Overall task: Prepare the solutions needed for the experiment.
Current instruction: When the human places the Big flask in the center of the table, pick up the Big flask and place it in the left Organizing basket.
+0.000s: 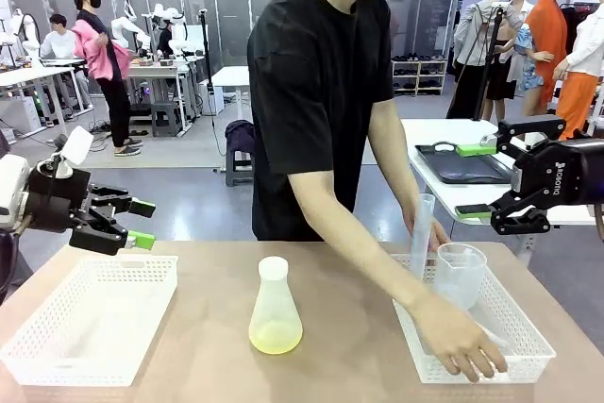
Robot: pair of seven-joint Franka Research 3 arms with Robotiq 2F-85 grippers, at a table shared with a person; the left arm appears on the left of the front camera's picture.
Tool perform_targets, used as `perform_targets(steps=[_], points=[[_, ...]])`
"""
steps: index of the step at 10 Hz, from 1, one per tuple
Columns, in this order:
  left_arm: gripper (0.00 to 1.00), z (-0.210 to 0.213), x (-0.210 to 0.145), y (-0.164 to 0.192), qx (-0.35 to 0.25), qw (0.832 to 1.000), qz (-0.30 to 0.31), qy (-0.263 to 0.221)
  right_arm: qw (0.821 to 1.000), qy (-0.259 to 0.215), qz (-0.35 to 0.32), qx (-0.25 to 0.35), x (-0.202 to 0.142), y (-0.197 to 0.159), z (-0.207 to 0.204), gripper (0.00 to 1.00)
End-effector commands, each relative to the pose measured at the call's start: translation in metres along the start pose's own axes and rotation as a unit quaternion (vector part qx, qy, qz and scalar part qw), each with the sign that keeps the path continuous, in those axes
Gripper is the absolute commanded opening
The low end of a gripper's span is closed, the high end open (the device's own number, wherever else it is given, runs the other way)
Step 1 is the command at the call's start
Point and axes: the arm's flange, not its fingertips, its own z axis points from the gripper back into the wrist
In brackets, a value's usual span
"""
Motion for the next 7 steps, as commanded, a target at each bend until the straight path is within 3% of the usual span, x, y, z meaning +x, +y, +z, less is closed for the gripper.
perform_targets(steps=[1, 6, 7], points=[[1.0, 0.001, 0.003, 0.002, 0.002, 1.0, 0.001, -0.002, 1.0, 0.0, -0.001, 0.004, 0.001, 0.001, 0.0, 0.85], [1.0, 0.0, 0.0, 0.0, 0.0, 1.0, 0.0, 0.0, 1.0, 0.0, -0.001, 0.004, 0.001, 0.001, 0.0, 0.85], [1.0, -0.017, 0.001, 0.008, 0.007, 1.0, -0.02, 0.022, 1.0, 0.0, -0.001, 0.004, 0.001, 0.001, 0.0, 0.85]])
